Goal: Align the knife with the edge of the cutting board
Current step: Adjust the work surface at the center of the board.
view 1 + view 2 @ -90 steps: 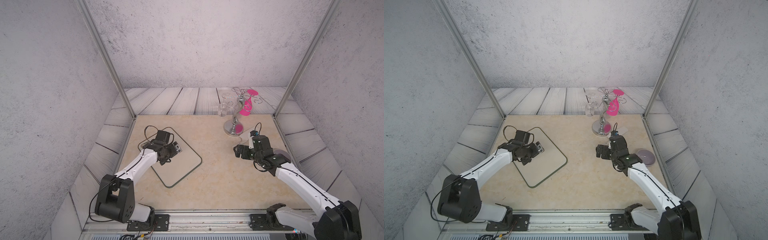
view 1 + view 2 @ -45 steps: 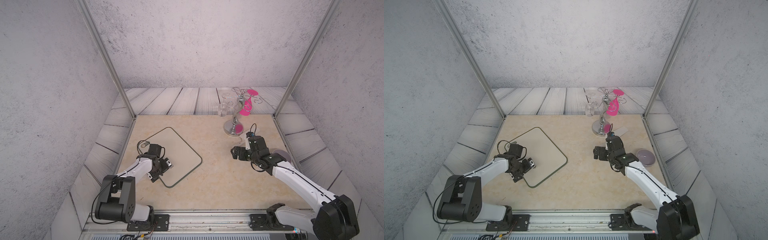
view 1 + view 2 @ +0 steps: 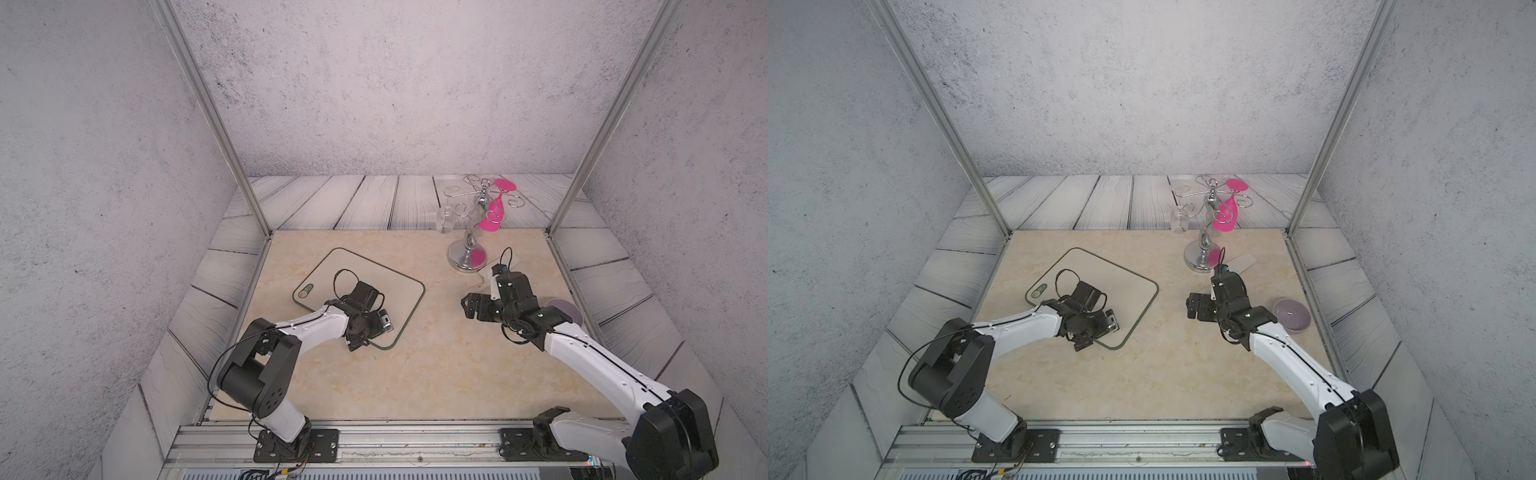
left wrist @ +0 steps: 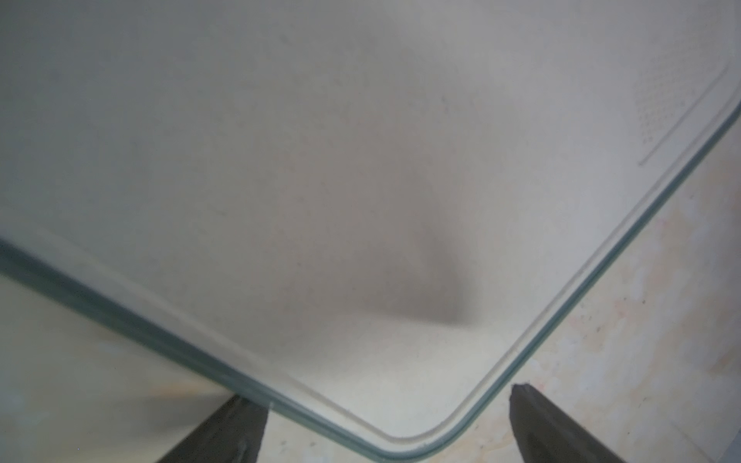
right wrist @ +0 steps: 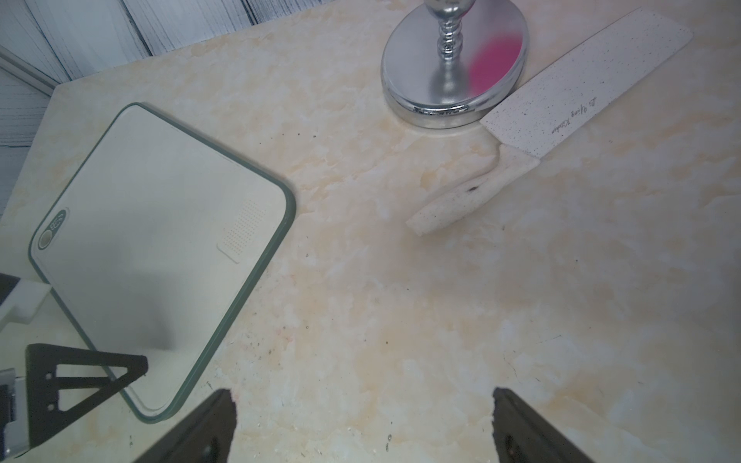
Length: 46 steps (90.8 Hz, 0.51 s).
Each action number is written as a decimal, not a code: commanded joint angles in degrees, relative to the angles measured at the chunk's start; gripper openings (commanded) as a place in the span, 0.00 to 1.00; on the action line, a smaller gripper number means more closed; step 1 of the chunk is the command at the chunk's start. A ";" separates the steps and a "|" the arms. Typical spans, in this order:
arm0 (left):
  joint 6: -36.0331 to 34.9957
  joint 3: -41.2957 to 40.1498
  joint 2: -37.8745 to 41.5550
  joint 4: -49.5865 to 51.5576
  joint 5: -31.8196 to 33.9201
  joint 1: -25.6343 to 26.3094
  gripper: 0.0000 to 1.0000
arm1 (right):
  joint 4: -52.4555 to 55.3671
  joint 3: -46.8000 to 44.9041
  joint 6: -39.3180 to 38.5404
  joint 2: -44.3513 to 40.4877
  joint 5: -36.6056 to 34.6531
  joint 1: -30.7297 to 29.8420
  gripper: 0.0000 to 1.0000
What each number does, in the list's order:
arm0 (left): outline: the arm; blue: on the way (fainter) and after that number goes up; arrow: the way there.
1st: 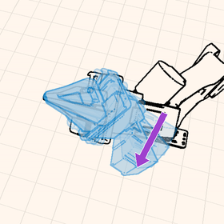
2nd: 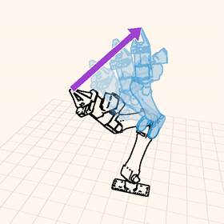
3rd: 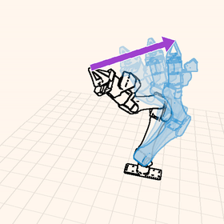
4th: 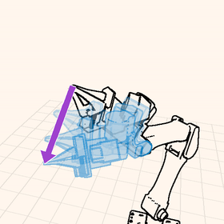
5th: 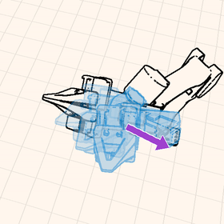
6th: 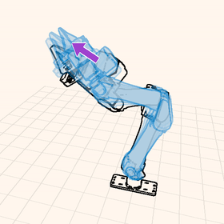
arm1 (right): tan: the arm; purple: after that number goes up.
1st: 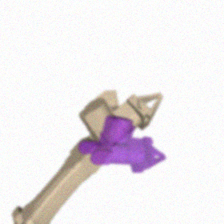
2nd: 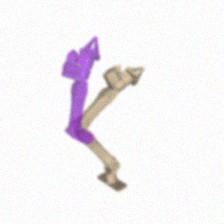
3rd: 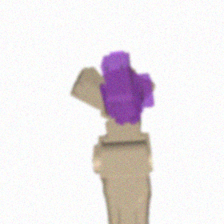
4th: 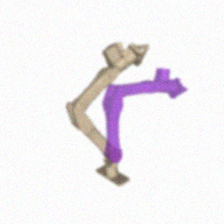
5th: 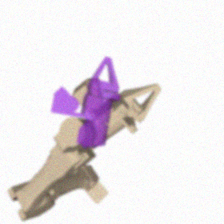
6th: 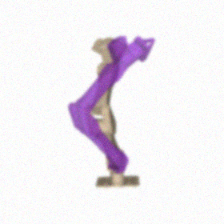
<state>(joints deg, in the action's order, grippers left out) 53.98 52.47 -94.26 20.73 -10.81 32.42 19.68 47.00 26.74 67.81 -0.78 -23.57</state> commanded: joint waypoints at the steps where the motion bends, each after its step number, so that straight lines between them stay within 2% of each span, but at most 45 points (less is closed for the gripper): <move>1: -3.29 6.98 -2.93 3.70 -0.02 0.80 1.00 | 0.36 -0.80 -0.47 1.04 -0.24 -0.32 0.99; 11: -8.83 14.58 -3.63 10.36 5.36 0.52 1.00 | 0.19 -0.83 -0.29 1.55 -0.02 -0.52 0.99; 20: -13.08 17.57 -2.81 13.10 10.20 -1.16 1.00 | 0.07 -0.54 -0.01 2.15 -0.55 -1.16 0.99; 32: -15.12 20.13 -3.15 13.46 9.96 -9.64 1.00 | -1.09 0.31 1.15 4.25 0.16 -2.44 0.99; 46: -18.32 24.79 -7.35 12.38 11.82 -19.42 1.00 | -1.27 4.18 1.98 9.71 0.05 -6.17 0.99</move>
<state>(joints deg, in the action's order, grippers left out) 40.03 73.82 -98.48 31.51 -2.26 18.50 19.11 48.05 27.59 74.22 -0.71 -27.40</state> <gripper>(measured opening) 0.997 0.991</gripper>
